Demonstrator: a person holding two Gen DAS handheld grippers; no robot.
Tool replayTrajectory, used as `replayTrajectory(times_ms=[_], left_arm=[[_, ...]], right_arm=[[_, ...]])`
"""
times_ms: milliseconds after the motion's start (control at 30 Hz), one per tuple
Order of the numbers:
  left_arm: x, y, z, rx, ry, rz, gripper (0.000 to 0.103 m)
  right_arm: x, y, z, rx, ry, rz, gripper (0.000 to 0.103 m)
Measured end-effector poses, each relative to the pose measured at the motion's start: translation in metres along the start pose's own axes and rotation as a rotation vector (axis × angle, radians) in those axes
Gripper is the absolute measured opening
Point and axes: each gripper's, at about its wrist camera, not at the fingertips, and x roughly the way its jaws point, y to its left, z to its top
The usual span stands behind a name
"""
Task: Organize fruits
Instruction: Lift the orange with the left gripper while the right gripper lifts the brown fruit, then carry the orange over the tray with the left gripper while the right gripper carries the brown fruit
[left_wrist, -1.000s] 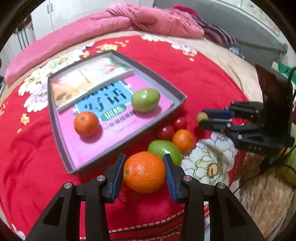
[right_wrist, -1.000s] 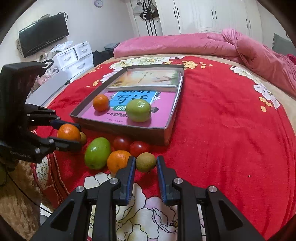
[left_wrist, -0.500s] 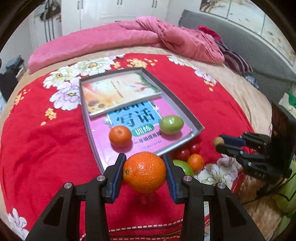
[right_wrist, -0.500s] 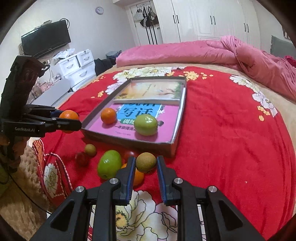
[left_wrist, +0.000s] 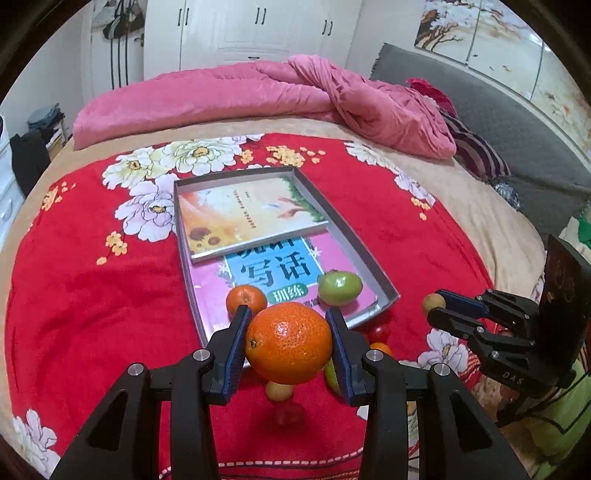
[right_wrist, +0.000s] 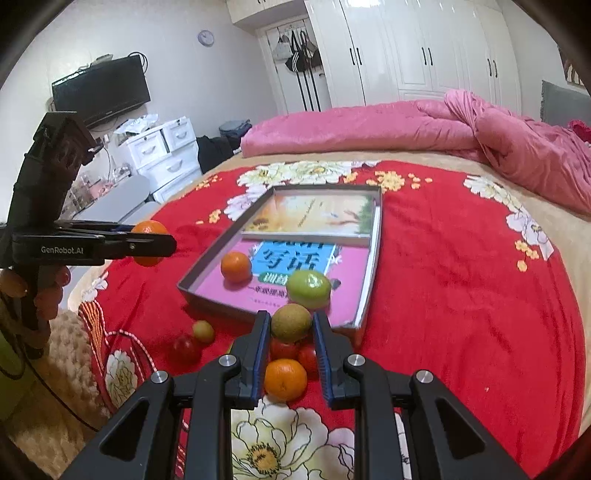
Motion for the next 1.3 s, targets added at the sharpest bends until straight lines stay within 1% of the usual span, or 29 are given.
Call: replayTrajectory(times_ms=[133, 267, 367, 500, 600, 833, 1000, 1133, 1300], left_arm=[[-0.003, 0.001, 0.007, -0.017, -0.02, 0.003, 0.043], [-0.006, 0.002, 0.014, -0.014, -0.042, 0.029, 0.043], [-0.006, 0.007, 0.02, -0.044, -0.053, 0.02, 0.043], [-0.004, 0.012, 0.025, -0.06, -0.076, 0.052, 0.043], [-0.001, 0.02, 0.025, -0.088, -0.086, 0.06, 0.043], [0.01, 0.038, 0.019, -0.126, -0.083, 0.081, 0.043], [0.017, 0.041, 0.013, -0.116, -0.072, 0.08, 0.043], [0.024, 0.04, 0.008, -0.091, -0.058, 0.094, 0.043], [0.037, 0.035, 0.001, -0.069, -0.032, 0.071, 0.043]], right_arm=[[-0.001, 0.002, 0.008, -0.006, -0.018, -0.004, 0.024], [-0.001, 0.003, 0.014, -0.01, -0.026, -0.004, 0.024], [0.001, 0.004, 0.018, -0.013, -0.029, -0.006, 0.024], [0.003, 0.006, 0.024, -0.018, -0.035, -0.014, 0.024], [0.003, 0.007, 0.03, -0.017, -0.043, -0.02, 0.024], [0.007, 0.005, 0.04, -0.012, -0.045, -0.043, 0.024], [0.01, 0.001, 0.044, 0.003, -0.036, -0.069, 0.024], [0.014, -0.003, 0.046, 0.014, -0.029, -0.093, 0.024], [0.02, -0.008, 0.045, 0.033, -0.009, -0.116, 0.024]])
